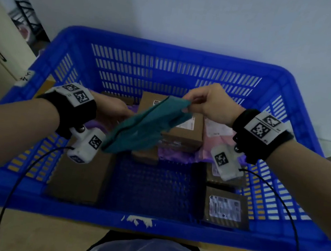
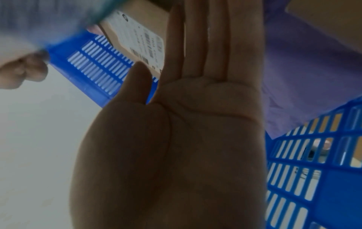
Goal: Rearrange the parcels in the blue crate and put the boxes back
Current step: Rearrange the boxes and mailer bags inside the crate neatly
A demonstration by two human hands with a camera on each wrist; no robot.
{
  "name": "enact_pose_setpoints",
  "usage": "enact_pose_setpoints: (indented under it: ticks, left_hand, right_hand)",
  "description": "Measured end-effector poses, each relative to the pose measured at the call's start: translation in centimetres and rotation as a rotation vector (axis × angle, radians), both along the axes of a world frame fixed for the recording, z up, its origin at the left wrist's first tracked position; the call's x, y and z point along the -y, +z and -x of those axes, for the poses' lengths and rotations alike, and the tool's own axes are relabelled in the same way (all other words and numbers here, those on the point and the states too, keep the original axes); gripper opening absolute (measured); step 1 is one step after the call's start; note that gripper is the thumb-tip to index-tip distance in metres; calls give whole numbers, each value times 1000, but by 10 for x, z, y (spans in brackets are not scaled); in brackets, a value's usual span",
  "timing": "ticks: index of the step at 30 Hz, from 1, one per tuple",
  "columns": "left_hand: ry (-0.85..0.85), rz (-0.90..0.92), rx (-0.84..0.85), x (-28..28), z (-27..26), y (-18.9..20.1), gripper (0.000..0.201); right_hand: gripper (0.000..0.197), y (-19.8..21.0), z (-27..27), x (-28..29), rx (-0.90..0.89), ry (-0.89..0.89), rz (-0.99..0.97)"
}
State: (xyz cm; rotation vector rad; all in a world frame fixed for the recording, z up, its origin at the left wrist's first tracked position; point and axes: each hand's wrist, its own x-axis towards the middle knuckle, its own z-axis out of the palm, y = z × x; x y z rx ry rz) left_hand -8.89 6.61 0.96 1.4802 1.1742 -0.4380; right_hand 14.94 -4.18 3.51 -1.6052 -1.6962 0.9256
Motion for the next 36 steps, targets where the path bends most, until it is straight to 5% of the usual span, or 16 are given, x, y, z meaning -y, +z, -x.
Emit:
enact_pose_setpoints:
  ticks: [4,6,10,18,22,26,36]
  left_hand:
    - [59,6,83,-1,-7,6,67]
    - [103,135,185,-5,-10,7,37]
    - [119,213,207,-7,-11,10,41]
    - [378,86,455,-19,-18,-3,16]
    - [399,5,514,-21,-18,-4,15]
    - [405,-19,510,-23,-17,-5,11]
    - [349,-9,455,-22,-14,-2,16]
  right_hand:
    - [27,4,-14,-1,-111,-149,-124]
    - [27,2,-21,0,-162,-194,-153]
    - [33,1,-29,3,-135,-273,-213]
    - [45,-7,-37,6,-241,-487,-105]
    - [41,-17,-37,12,-634,-559,185]
    - [34,-18,-43,24,-791,-498,323]
    - [56,-31,-40,40,-614,-416,356]
